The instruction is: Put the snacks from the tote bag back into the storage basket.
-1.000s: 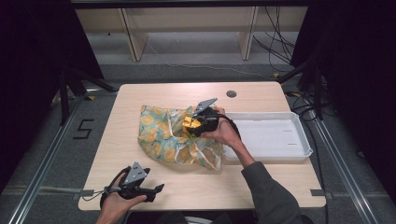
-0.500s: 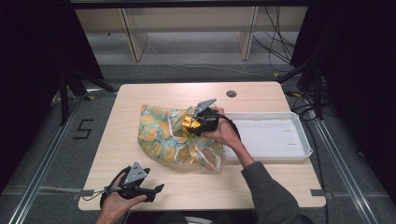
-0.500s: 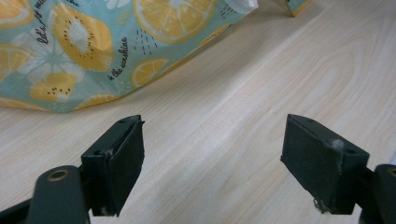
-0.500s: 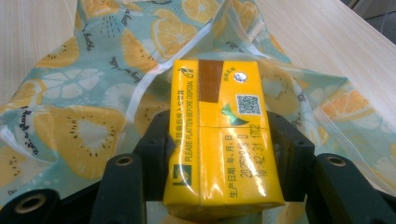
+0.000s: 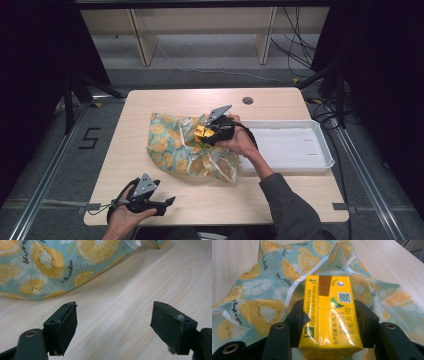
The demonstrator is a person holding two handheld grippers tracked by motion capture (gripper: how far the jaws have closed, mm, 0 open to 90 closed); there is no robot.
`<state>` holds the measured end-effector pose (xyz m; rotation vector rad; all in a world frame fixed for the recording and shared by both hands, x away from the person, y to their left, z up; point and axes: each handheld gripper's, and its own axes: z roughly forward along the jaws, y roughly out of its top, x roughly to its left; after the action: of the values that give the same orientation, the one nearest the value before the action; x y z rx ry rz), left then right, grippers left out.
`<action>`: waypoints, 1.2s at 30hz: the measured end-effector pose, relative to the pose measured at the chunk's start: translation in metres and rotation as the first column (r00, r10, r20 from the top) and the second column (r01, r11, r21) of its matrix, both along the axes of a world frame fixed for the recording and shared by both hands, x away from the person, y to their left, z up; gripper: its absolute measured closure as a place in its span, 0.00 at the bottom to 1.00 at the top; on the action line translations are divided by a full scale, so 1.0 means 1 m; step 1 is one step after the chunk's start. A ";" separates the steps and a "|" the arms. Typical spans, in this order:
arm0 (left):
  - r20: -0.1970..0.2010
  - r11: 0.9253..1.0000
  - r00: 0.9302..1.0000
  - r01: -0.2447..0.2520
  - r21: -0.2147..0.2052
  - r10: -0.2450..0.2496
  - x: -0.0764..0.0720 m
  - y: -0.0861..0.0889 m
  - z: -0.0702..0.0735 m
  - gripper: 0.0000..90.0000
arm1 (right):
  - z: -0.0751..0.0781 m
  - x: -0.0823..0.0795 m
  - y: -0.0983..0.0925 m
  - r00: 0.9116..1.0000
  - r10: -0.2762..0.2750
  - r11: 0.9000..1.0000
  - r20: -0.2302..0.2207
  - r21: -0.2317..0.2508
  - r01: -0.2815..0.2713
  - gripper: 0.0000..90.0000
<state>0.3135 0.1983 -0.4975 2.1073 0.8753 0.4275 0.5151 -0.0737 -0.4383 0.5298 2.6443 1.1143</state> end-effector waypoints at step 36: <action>0.007 1.000 1.000 -0.018 -0.022 0.018 0.000 0.000 0.000 0.23 | 0.064 -0.024 -0.017 0.996 0.030 0.992 0.085 0.116 -0.040 0.57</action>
<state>0.3131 0.1985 -0.4979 2.0778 0.8914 0.4329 0.4914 -0.0910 -0.3740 0.4503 2.5380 1.2803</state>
